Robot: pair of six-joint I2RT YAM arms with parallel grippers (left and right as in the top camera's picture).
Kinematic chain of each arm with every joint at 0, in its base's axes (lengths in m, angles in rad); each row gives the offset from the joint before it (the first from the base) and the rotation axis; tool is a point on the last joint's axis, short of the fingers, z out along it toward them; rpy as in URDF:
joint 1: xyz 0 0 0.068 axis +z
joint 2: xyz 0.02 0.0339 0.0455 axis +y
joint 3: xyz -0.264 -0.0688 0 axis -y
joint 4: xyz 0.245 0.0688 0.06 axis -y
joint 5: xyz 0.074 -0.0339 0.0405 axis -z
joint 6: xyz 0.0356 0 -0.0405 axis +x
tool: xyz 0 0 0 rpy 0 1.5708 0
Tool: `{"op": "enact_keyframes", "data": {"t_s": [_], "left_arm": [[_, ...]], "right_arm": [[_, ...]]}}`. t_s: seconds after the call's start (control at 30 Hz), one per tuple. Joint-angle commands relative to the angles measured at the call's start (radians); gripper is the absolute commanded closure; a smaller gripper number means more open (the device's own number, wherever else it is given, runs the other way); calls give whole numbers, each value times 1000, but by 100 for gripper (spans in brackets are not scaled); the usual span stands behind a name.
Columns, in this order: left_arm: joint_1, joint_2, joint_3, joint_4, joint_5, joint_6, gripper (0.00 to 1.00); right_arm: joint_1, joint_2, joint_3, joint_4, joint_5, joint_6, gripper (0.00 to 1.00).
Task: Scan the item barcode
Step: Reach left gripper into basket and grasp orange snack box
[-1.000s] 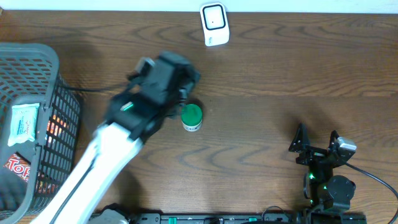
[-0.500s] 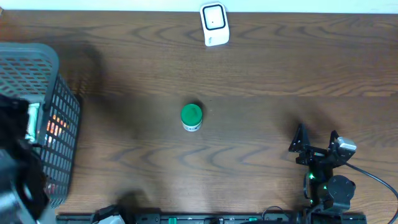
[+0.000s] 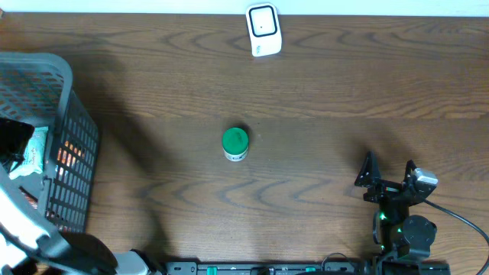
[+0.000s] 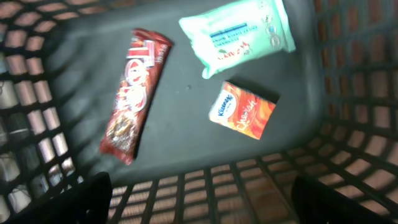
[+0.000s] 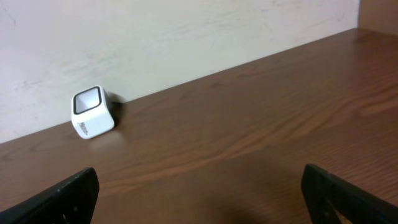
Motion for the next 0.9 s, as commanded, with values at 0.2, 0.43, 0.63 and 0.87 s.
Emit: {"op": "enact_keyframes", "data": {"t_s": [0.2, 0.43, 0.63, 0.87], "left_arm": [[-64, 188, -2, 96, 70, 213, 7], [-141, 258, -8, 155, -58, 237, 7], [-137, 297, -14, 155, -88, 199, 7], [-137, 332, -85, 208, -67, 183, 6]], "right_arm": [[6, -2, -2, -4, 2, 3, 1], [6, -2, -2, -4, 2, 3, 1], [6, -2, -2, -4, 2, 3, 1], [6, -2, -2, -4, 2, 3, 1]]}}
